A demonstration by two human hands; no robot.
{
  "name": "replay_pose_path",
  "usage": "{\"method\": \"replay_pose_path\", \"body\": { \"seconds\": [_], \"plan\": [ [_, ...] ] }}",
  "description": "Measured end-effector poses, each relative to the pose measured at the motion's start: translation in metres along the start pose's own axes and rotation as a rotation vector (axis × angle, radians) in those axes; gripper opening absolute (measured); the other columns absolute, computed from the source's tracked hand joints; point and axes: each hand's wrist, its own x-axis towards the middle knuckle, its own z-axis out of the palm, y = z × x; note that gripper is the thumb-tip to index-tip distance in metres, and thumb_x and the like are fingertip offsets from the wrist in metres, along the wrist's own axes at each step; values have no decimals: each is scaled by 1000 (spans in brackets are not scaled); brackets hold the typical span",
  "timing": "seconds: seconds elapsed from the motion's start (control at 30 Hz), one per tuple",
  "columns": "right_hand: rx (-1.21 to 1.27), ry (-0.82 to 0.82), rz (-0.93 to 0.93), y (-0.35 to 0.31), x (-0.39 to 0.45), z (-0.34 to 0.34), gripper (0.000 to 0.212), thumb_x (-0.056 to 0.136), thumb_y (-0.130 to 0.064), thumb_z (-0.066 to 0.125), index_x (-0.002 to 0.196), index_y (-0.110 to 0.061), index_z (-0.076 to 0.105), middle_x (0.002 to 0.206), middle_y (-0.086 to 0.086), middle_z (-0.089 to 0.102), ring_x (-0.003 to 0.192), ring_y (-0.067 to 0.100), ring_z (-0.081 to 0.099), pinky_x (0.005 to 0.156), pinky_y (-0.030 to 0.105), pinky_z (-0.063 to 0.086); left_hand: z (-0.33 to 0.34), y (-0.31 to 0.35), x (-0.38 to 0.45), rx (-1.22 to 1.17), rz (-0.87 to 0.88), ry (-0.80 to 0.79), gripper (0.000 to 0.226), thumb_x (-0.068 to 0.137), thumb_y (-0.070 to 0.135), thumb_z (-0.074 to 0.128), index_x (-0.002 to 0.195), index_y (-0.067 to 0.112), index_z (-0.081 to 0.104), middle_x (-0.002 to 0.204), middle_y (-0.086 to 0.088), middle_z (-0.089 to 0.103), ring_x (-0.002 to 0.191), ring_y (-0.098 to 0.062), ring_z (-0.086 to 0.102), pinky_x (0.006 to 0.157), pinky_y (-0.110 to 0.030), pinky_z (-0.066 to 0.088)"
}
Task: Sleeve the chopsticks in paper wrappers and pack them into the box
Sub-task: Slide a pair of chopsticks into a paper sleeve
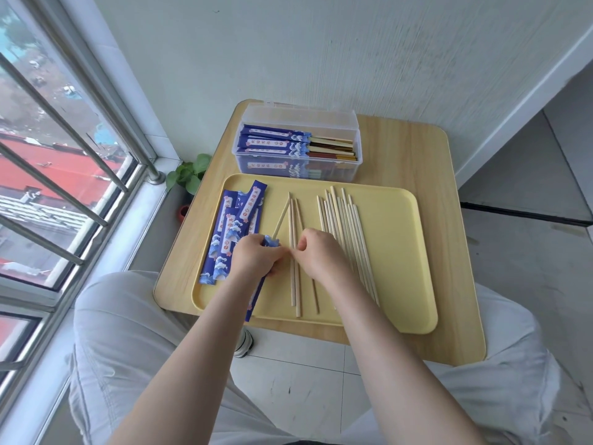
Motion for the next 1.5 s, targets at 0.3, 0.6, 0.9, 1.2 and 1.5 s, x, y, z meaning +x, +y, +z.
{"method": "replay_pose_path", "body": {
  "seconds": [0.3,0.6,0.9,1.2,1.5],
  "plan": [
    [47,-20,67,15,5,-5,11,95,-26,65,91,-17,58,84,-6,55,79,16,56,63,27,40,12,14,4,215,38,-3,38,79,34,82,72,12,52,67,-4,61,53,-19,59,57,-34,57],
    [124,14,105,26,3,-9,8,94,-21,61,87,-17,59,81,-8,54,74,15,55,53,24,37,24,29,1,441,43,34,28,80,32,71,71,12,54,76,-8,65,68,-26,63,50,-25,43],
    [-8,5,168,45,-3,-34,13,90,-20,66,82,-9,65,82,6,64,73,23,59,62,28,43,28,25,5,326,42,25,28,89,32,71,80,6,63,83,-15,72,66,-27,67,70,-44,61],
    [-28,-19,112,39,-7,-26,32,91,-28,70,70,-8,58,70,5,58,62,20,52,57,31,43,37,25,-4,325,98,-6,31,80,37,79,79,13,59,89,-12,70,79,-29,71,70,-44,62],
    [-172,-52,173,22,-6,-23,39,94,-26,66,67,-14,41,69,0,47,57,16,47,46,27,31,37,21,-2,282,89,34,32,78,34,80,72,15,55,85,-13,71,67,-25,64,68,-43,60]
  ]
}}
